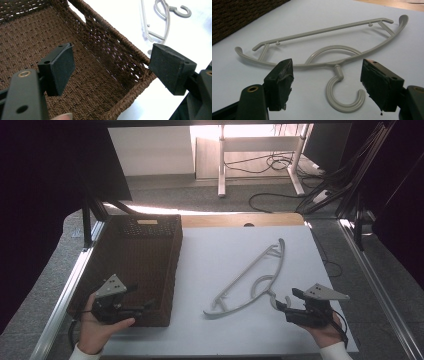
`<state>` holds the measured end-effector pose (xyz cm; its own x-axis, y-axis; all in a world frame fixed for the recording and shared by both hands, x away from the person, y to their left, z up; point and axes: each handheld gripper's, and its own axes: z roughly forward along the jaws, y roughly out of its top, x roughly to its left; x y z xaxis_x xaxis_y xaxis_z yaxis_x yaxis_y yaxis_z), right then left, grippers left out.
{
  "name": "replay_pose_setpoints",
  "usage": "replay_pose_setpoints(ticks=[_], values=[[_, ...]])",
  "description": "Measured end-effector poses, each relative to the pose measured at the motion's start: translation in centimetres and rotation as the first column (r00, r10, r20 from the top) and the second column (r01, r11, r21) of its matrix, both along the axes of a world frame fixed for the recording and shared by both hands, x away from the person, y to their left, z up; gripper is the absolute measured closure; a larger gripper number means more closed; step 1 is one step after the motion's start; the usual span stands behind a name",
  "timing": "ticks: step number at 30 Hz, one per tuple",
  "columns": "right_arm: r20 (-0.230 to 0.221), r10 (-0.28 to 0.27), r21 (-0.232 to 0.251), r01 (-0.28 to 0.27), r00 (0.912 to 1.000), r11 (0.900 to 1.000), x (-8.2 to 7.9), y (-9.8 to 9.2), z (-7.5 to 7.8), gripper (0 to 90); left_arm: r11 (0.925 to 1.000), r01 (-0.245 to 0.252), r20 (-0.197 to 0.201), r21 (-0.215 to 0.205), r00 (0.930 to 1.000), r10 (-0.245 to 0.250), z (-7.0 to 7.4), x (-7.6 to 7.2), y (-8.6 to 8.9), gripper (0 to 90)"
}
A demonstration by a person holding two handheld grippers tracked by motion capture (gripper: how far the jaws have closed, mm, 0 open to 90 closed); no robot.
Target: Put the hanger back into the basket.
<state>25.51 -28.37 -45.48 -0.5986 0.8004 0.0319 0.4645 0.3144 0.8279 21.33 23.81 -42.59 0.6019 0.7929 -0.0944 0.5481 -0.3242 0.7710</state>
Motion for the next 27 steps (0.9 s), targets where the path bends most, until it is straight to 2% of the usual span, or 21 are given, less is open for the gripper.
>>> replay_pose_setpoints(ticks=[9, 14, 20, 27], values=[[0.008, -0.001, 0.005, 0.001, 1.0, 1.0, -0.39, -0.26, 0.52, 26.2, 0.9996, -0.009, -0.001, -0.026, 1.0, 0.009, 0.41, -0.49, 0.27, 20.3], [-0.014, -0.016, -0.006, 0.016, 0.9998, 1.0, -0.27, -0.36, 0.35, 26.2, 1.0, 0.005, -0.018, -0.006, 0.9998, -0.006, -0.01, -0.24, -0.02, 20.2], [-0.017, -0.028, -0.025, 0.027, 0.9995, 0.999, -0.14, -0.53, 0.17, 28.0, 0.9999, 0.006, -0.014, -0.009, 0.9999, -0.006, 0.02, -0.21, 0.01, 20.4], [-0.032, -0.015, -0.031, 0.014, 0.9994, 0.999, -0.06, -0.41, -0.13, 29.1, 0.9998, 0.012, -0.014, -0.014, 0.9998, -0.013, -0.02, -0.34, -0.28, 20.5]])
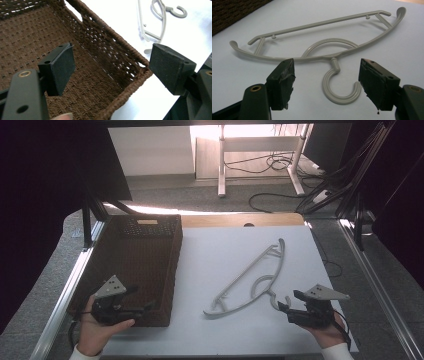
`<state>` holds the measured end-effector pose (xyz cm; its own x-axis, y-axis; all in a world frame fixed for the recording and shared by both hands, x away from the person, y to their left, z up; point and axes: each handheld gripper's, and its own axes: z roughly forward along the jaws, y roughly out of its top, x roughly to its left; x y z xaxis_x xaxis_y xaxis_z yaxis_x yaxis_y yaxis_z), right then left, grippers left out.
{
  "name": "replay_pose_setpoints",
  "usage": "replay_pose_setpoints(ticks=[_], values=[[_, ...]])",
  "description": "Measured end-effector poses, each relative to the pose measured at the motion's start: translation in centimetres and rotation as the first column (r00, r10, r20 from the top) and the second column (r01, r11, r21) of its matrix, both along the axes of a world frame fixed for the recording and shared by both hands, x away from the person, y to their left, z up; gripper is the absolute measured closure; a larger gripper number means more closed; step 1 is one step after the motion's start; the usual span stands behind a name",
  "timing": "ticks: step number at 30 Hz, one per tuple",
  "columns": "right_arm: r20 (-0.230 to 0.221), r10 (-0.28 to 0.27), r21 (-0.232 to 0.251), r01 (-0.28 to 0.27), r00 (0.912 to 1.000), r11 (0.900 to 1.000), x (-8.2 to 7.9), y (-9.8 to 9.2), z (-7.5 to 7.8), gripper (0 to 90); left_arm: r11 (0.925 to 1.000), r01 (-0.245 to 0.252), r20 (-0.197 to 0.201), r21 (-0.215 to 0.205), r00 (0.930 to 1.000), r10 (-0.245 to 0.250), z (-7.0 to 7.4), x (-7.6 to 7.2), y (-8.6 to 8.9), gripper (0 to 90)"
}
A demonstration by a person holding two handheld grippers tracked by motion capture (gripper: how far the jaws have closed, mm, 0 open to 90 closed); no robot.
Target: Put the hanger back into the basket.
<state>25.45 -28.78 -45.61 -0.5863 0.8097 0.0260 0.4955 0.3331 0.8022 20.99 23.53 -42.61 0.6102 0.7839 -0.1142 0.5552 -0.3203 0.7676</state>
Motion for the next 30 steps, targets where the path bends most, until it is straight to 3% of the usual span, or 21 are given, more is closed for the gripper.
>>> replay_pose_setpoints(ticks=[12, 17, 20, 27, 30], values=[[-0.03, 0.005, 0.016, -0.005, 0.9995, 1.0, 0.6, -0.4, -0.3, 33.8, 0.9998, 0.02, -0.01, -0.005, 0.9997, -0.02, 0.0, -0.4, -0.8, 21.2], [-0.049, 0.023, -0.015, -0.024, 0.9985, 1.0, 1.3, 0.4, -0.1, 40.3, 0.9996, 0.027, -0.013, 0.001, 0.9996, -0.027, -0.1, -0.5, -1.1, 21.2], [-0.081, 0.059, -0.049, -0.063, 0.9949, 0.997, 2.4, 1.5, -0.1, 46.5, 0.9998, 0.022, -0.011, -0.002, 0.9997, -0.022, 0.0, -0.5, -1.0, 21.1], [-0.149, 0.074, -0.05, -0.082, 0.9861, 0.995, 4.8, 2.8, -0.1, 58.9, 0.9997, 0.024, -0.01, -0.002, 0.9997, -0.024, 0.0, -0.3, -0.8, 21.1], [-0.196, 0.08, -0.08, -0.097, 0.9773, 0.992, 6.8, 3.8, -0.2, 68.0, 0.9997, 0.026, -0.009, -0.001, 0.9996, -0.026, 0.0, -0.3, -0.8, 21.2]])
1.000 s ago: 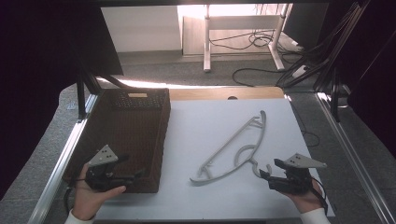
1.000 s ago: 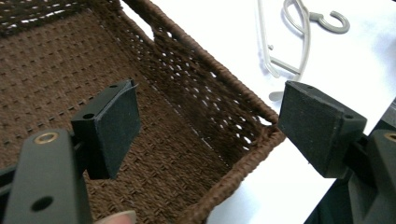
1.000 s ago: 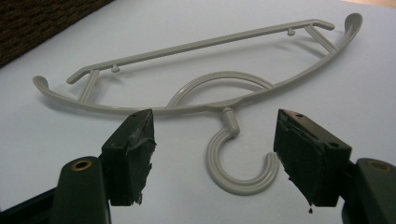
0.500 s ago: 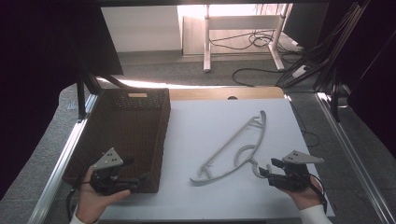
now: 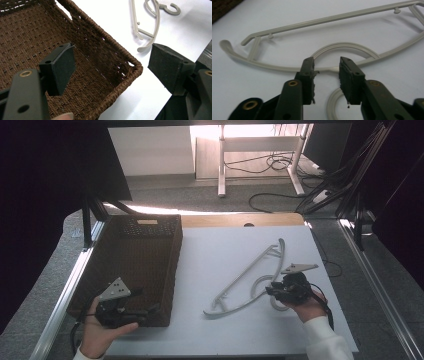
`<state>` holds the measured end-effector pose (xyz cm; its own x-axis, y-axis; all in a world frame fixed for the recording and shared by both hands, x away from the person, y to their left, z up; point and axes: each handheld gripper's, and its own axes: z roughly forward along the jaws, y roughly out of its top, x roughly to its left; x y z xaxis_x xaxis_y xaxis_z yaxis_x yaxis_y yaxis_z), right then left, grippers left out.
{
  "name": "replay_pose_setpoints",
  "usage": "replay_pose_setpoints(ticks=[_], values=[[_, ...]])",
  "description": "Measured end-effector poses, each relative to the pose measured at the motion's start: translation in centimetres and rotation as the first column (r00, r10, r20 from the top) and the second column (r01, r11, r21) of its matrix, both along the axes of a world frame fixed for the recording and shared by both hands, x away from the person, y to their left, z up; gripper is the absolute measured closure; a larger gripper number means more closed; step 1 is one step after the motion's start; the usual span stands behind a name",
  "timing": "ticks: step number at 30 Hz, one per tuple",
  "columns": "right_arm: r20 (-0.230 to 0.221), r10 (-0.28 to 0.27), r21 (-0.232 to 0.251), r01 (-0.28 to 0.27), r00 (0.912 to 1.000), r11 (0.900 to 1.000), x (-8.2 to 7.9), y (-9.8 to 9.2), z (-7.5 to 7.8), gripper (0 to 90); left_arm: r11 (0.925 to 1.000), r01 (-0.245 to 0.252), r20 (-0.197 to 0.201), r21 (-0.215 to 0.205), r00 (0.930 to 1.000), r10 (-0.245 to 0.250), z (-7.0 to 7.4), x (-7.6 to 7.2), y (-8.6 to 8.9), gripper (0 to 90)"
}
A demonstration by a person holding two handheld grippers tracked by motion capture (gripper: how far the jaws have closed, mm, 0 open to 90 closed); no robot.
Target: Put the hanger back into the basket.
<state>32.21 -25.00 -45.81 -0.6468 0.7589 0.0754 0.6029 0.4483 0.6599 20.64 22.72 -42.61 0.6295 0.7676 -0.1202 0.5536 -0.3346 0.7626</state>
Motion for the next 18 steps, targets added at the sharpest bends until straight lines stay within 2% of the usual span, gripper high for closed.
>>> replay_pose_setpoints(ticks=[2, 3, 5, 7, 8, 9, 12, 18], values=[[-0.01, 0.005, -0.011, -0.005, 0.9999, 1.0, 0.5, 0.2, -0.1, 70.1, 1.0, -0.001, 0.0, 0.001, 1.0, 0.001, 0.0, 0.0, 0.0, 21.2], [-0.041, 0.004, -0.036, -0.005, 0.9991, 0.999, 1.6, 0.7, -0.3, 76.8, 1.0, -0.001, -0.001, 0.001, 1.0, 0.001, 0.0, 0.0, 0.0, 21.2], [-0.053, 0.003, -0.044, -0.005, 0.9986, 0.999, 2.0, 0.8, -0.4, 79.7, 1.0, 0.0, 0.0, 0.004, 1.0, 0.0, 0.0, 0.0, 0.0, 21.2], [-0.102, 0.007, -0.068, -0.014, 0.9947, 0.998, 3.3, 1.2, -1.1, 87.3, 1.0, 0.001, -0.003, 0.006, 1.0, -0.001, -0.1, 0.1, -0.1, 21.2], [-0.102, 0.007, -0.068, -0.014, 0.9947, 0.998, 3.3, 1.2, -1.1, 87.3, 1.0, 0.001, -0.003, 0.006, 1.0, -0.001, -0.1, 0.1, -0.1, 21.2], [-0.126, 0.025, -0.091, -0.037, 0.9917, 0.995, 3.8, 1.7, -1.4, 88.7, 1.0, 0.001, -0.003, 0.008, 1.0, -0.001, -0.1, 0.1, -0.2, 21.2], [-0.146, 0.045, -0.131, -0.064, 0.9882, 0.989, 4.2, 2.5, -1.8, 88.9, 0.9999, 0.005, -0.005, 0.01, 1.0, -0.005, -0.2, 0.1, -0.3, 21.2], [-0.18, 0.057, -0.179, -0.09, 0.982, 0.98, 4.9, 3.8, -2.8, 89.0, 0.9999, 0.006, -0.004, 0.01, 1.0, -0.005, -0.2, 0.1, -0.2, 21.3]])
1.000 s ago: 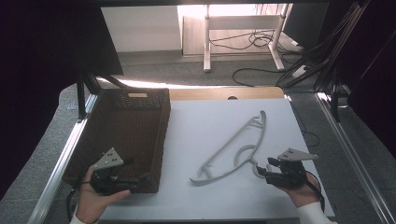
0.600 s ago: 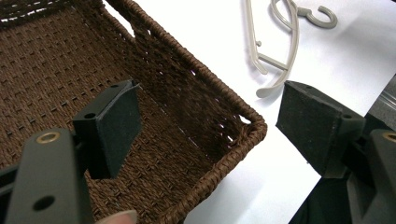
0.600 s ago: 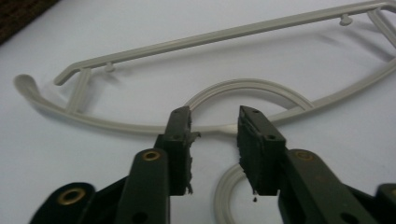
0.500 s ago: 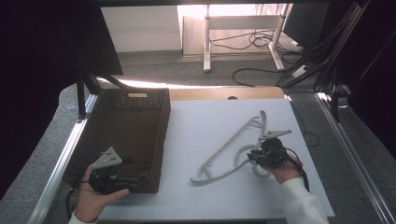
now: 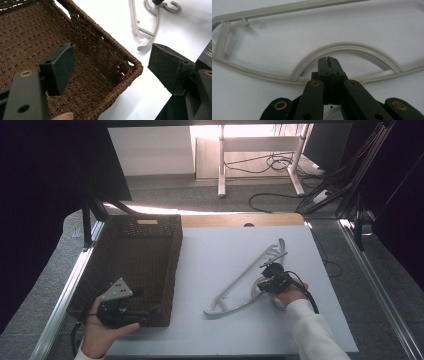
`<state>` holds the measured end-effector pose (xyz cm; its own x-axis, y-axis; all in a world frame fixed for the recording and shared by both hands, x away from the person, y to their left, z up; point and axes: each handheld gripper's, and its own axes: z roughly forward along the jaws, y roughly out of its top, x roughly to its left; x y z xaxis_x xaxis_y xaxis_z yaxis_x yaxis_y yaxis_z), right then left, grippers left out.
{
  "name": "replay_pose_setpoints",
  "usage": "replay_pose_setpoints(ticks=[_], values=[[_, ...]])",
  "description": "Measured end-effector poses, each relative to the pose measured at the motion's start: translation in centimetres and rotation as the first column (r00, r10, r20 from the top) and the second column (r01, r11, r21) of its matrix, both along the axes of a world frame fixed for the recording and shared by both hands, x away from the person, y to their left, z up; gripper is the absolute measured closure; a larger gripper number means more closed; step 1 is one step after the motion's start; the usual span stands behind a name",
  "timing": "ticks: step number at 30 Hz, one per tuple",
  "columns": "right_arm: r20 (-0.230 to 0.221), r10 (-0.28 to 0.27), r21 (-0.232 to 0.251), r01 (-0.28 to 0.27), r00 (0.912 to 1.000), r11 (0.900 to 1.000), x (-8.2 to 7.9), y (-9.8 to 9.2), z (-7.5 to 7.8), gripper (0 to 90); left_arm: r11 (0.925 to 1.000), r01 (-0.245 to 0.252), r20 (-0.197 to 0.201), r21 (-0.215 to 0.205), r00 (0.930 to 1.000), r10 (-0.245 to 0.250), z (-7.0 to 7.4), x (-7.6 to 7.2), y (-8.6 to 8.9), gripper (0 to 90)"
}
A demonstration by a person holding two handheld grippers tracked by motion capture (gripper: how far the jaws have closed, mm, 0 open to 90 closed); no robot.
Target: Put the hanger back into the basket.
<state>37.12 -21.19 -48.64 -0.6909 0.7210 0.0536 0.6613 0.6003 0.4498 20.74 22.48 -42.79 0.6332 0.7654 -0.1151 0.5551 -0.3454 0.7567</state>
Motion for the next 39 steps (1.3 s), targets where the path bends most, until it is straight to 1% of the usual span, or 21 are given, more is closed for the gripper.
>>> replay_pose_setpoints(ticks=[2, 3, 6, 9, 11, 17, 22, 24, 25, 26, 29, 31, 32, 33, 34, 36, 39], values=[[-0.002, 0.004, -0.006, -0.004, 1.0, 1.0, 0.0, 0.2, -0.2, 89.0, 1.0, -0.003, 0.002, -0.003, 1.0, 0.003, 0.0, 0.0, 0.1, 21.3], [-0.011, 0.006, -0.013, -0.006, 0.9999, 1.0, 0.0, 0.5, -0.5, 89.0, 1.0, -0.003, 0.003, -0.002, 1.0, 0.003, 0.0, 0.0, 0.1, 21.3], [-0.02, 0.013, -0.025, -0.014, 0.9997, 1.0, 0.0, 0.7, -0.9, 89.0, 1.0, 0.001, 0.001, 0.002, 1.0, -0.001, 0.0, 0.0, 0.0, 21.3], [-0.018, 0.014, -0.032, -0.015, 0.9997, 0.999, 0.0, 0.8, -1.0, 89.0, 1.0, 0.002, 0.0, 0.005, 1.0, -0.002, 0.0, 0.0, 0.0, 21.3], [-0.026, 0.01, -0.022, -0.011, 0.9996, 1.0, 0.1, 0.7, -1.0, 89.0, 1.0, 0.002, 0.0, 0.004, 1.0, -0.002, 0.0, 0.0, 0.0, 21.3], [-0.043, -0.001, -0.021, 0.0, 0.9991, 1.0, 0.0, 0.8, -1.0, 89.0, 1.0, 0.0, 0.0, 0.003, 1.0, 0.0, 0.0, 0.0, 0.0, 21.4], [-0.053, 0.01, -0.011, -0.01, 0.9985, 1.0, -0.9, 0.9, -1.0, 89.1, 1.0, -0.001, 0.0, 0.004, 1.0, 0.001, 0.0, 0.0, 0.0, 21.4], [-0.058, 0.023, -0.007, -0.024, 0.9981, 1.0, -1.4, 1.0, -1.0, 89.1, 1.0, -0.002, 0.001, 0.002, 1.0, 0.002, 0.0, -0.1, 0.0, 21.4], [-0.062, 0.029, 0.004, -0.029, 0.9976, 1.0, -1.7, 1.0, -1.0, 89.1, 1.0, -0.002, 0.002, 0.003, 1.0, 0.002, 0.0, -0.1, 0.1, 21.4], [-0.072, 0.048, 0.033, -0.046, 0.9962, 0.998, -2.3, 1.2, -0.9, 89.1, 1.0, -0.002, 0.003, 0.002, 1.0, 0.002, 0.1, -0.1, 0.1, 21.4], [-0.064, 0.068, 0.03, -0.066, 0.9957, 0.997, -3.3, 1.5, -0.8, 89.1, 1.0, -0.002, 0.003, 0.004, 1.0, 0.002, 0.1, -0.1, 0.1, 21.4], [-0.062, 0.067, 0.03, -0.066, 0.9958, 0.997, -3.5, 1.5, -0.8, 89.1, 1.0, -0.003, 0.002, 0.005, 1.0, 0.003, 0.0, 0.0, 0.1, 21.4], [-0.056, 0.062, 0.032, -0.06, 0.9965, 0.998, -3.6, 1.3, -0.8, 89.1, 1.0, 0.0, 0.0, 0.01, 1.0, 0.0, 0.0, 0.0, 0.0, 21.4], [-0.046, 0.049, 0.017, -0.048, 0.9978, 0.999, -3.5, 1.3, -0.9, 89.0, 1.0, 0.0, 0.0, 0.01, 1.0, 0.0, 0.0, 0.0, 0.0, 21.4], [-0.03, 0.028, -0.008, -0.028, 0.9992, 1.0, -3.3, 1.2, -1.0, 89.0, 1.0, 0.001, -0.001, 0.008, 1.0, -0.001, 0.0, 0.0, -0.1, 21.4], [-0.037, -0.002, -0.011, 0.002, 0.9993, 1.0, -2.9, 0.9, -1.1, 89.0, 1.0, 0.0, -0.002, 0.008, 1.0, 0.0, 0.0, 0.0, -0.1, 21.4], [-0.034, -0.016, -0.023, 0.016, 0.9993, 1.0, -2.7, 1.0, -1.4, 89.0, 1.0, -0.001, -0.003, 0.009, 1.0, 0.001, -0.1, 0.0, 0.0, 21.5]])
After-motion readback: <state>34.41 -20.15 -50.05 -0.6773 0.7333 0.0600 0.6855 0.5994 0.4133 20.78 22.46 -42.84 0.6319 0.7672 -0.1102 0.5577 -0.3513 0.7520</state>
